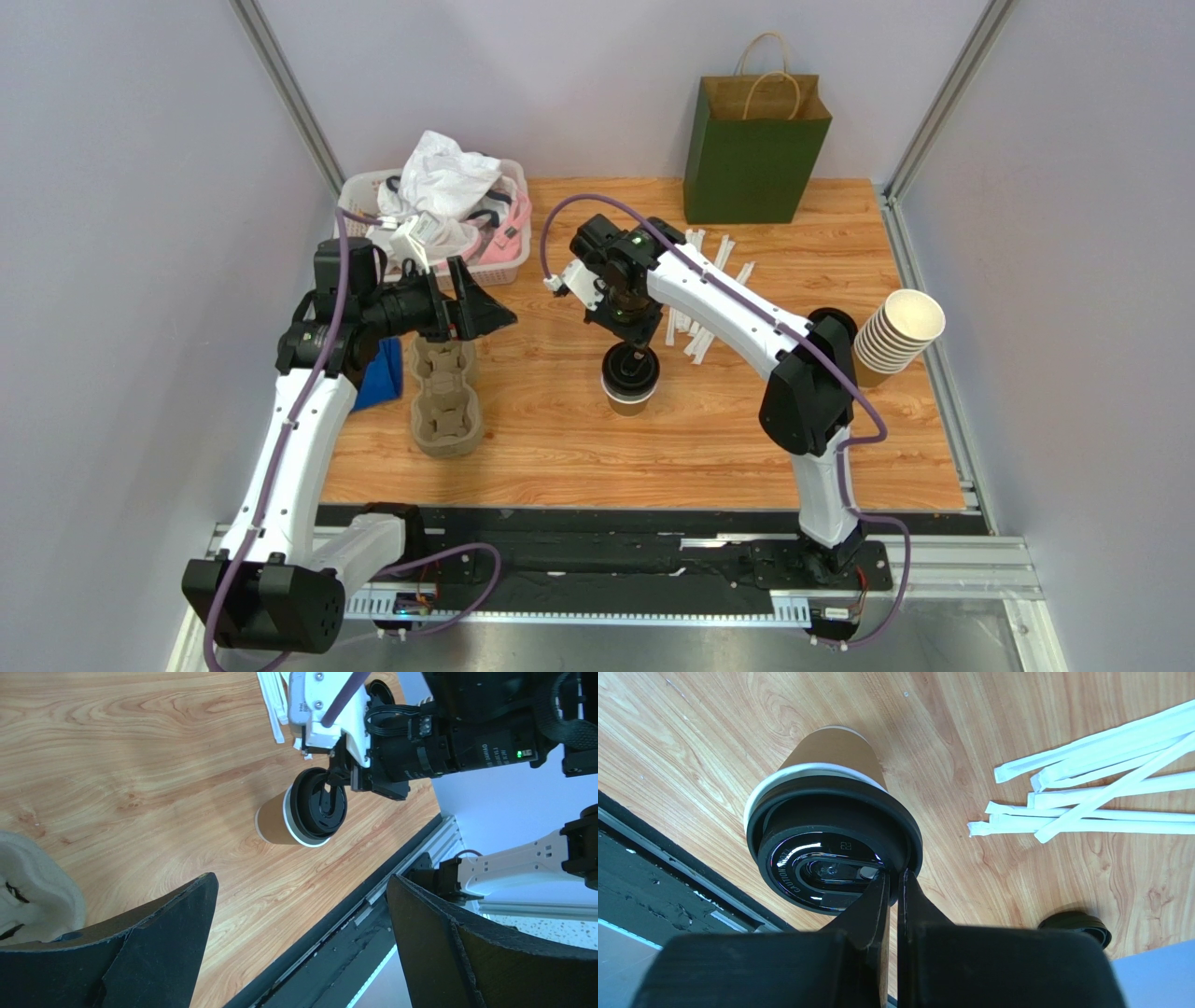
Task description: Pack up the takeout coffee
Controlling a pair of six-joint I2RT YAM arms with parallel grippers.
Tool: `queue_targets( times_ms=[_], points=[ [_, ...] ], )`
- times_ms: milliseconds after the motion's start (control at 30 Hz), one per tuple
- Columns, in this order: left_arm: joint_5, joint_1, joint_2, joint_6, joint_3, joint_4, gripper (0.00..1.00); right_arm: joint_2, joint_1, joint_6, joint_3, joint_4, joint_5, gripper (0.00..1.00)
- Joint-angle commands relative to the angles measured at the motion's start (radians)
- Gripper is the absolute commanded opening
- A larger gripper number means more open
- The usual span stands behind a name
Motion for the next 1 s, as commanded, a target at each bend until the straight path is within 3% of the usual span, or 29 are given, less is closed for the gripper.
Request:
queue_targets(
  times_ms=[0, 967],
  points=[
    [-0.01, 0.004, -0.026, 0.007, -0.004, 0.016, 0.99, 0.016, 0.003, -0.004, 0.024, -0.077, -0.018, 0.0],
    [-0.016, 0.004, -0.017, 0.013, -0.012, 0.023, 0.98, 0.036, 0.005, 0.004, -0.018, -0.076, -0.046, 0.05]
  ],
)
